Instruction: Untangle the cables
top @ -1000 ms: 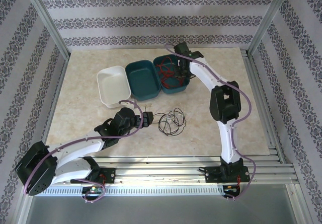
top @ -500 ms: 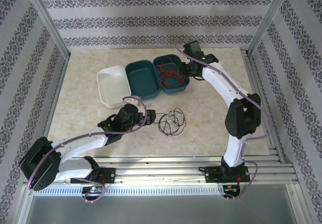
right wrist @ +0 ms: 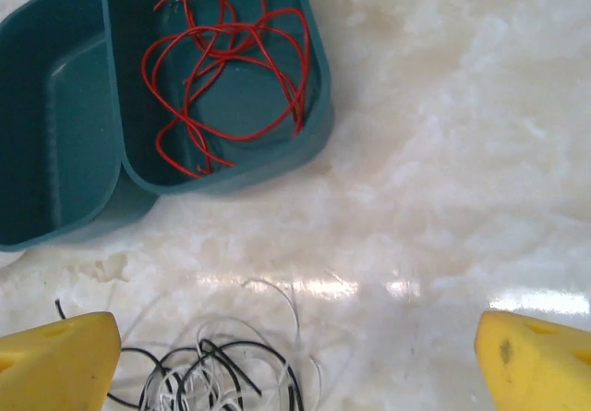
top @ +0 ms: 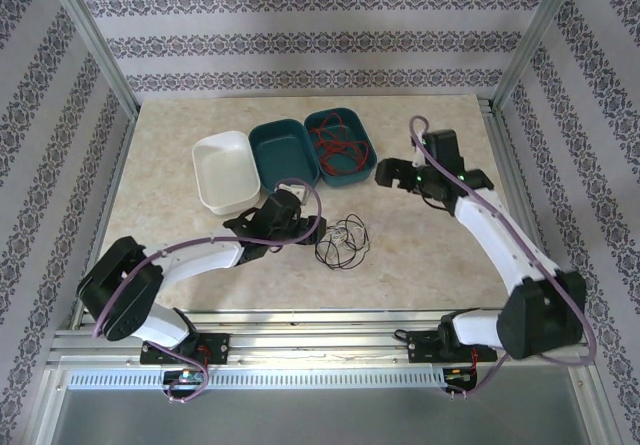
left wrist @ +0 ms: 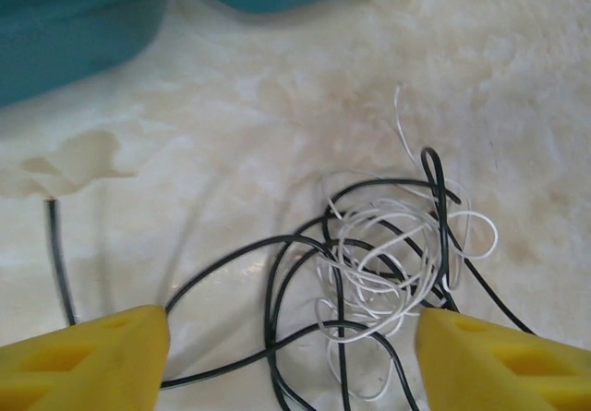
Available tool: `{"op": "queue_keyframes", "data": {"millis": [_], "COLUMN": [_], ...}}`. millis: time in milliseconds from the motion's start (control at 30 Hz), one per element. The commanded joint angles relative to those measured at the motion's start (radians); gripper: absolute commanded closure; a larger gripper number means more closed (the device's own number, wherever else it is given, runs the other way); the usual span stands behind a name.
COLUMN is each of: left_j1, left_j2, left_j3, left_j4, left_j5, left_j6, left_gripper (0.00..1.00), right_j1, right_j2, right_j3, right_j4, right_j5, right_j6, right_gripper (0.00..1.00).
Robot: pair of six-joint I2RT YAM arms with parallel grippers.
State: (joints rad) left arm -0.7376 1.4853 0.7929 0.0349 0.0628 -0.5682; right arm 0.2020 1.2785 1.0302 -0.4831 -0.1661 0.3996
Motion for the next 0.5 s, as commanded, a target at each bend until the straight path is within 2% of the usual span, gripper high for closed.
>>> {"op": "queue_keyframes", "data": {"millis": [0,200,300,467], "left_j1": [0.003,-0.015,-0.023,-0.036], "left_j2": [0.034,0.083,0.11,0.157], "left_j3": [0.047,0.087,0.1,0.127], "left_j4": [-0.043,-0.073,-0.073,-0.065], "left_j5": [0.074,0.11,0.117,0.126], "left_j6": [0.037,0.062,0.063,0.063], "left_gripper": [0.34,0.39,0.41,0.44], "right_j1": [-0.052,-0.143,-0.159,-0.162], "right_j2": [-0.135,-0.327,-0.382,-0.444], "right_j3": [-0.12,-0.267,-0.32,-0.392], "right_j4": [0.088,0.181,0.226,0.273], "right_j5": [-0.018,-0.056,-0.032,-0.016], "right_j6": [0.066,0.137,0.194,0.169], "right_gripper": [0.02,0.02,0.02,0.02]}}
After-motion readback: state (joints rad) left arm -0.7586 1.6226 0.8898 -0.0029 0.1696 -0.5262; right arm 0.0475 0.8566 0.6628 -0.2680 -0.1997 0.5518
